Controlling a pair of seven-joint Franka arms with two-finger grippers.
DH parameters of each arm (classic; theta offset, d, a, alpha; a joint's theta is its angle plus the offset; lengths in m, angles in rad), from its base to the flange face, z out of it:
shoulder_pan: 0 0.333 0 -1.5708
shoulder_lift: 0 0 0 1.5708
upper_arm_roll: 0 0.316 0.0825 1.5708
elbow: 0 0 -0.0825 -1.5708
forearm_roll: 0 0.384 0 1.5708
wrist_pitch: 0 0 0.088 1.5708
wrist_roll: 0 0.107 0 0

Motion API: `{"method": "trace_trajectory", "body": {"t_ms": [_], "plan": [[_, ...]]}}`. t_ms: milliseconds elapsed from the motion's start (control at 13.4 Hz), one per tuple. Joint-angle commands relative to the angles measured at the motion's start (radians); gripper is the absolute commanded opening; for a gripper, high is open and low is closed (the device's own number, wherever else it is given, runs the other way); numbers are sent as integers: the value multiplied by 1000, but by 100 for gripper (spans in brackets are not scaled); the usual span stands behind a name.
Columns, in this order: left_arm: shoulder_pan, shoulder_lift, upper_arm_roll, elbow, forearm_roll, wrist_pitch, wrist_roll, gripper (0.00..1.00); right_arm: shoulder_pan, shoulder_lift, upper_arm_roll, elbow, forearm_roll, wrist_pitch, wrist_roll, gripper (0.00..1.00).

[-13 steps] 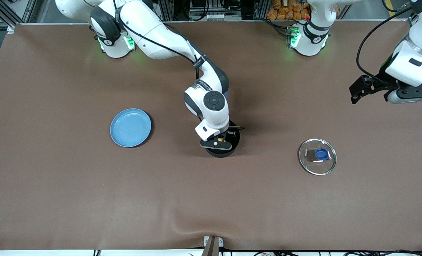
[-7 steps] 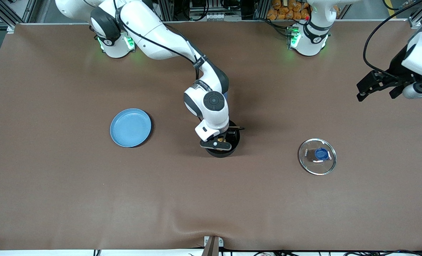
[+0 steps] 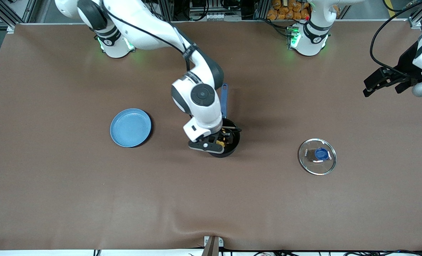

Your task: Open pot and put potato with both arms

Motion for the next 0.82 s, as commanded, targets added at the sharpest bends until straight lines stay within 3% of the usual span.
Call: {"method": "trace_trajectory", "body": {"t_ms": [0,224,523,747], "plan": [[-12,-9,13,3,-22,-20,16,100,-69,-180,19,-89,15,-120,-105,100],[-6,-14,11,3,-33,-20,17,100,-181,-411,21,-264,91,-202,-257,100],[0,-19,14,1,-34,-20,17,100,-309,-658,21,-404,90,-418,-391,100],[2,-19,18,6,-65,-20,16,100,-486,-814,21,-521,84,-473,-662,100]]}}
